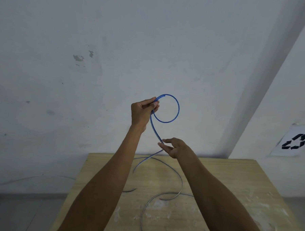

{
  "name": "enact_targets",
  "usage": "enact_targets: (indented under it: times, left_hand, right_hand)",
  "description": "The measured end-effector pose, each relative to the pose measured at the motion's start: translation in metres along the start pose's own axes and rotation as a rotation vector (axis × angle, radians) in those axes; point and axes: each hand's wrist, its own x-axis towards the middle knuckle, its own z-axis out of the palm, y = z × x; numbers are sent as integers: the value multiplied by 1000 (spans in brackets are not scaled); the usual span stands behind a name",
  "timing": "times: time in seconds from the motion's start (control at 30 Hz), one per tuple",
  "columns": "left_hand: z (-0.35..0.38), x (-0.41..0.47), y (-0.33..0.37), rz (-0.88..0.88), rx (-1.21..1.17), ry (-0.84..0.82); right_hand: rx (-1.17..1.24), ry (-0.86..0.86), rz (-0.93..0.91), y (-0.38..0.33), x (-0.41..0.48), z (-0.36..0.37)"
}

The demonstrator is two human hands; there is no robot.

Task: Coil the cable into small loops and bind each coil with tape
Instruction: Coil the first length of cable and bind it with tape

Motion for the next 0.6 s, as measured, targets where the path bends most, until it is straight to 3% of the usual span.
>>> enact_targets:
  times: [0.1,0.2,0.37,0.6]
  left_hand:
    - [-9,1,1,5,22,-21]
    - [-18,2,2,21,46,-9]
    - [-35,7,2,-18,45,15]
    - [-52,8,0,-130,93,-85]
  right_hand:
    - [160,10,12,-5,-3,-1]
    - [143,-16,-22,-9,-3,-1]
    - [92,34,-298,-19,-2,0]
    - [-122,-114,-649,-49,-19,-3]
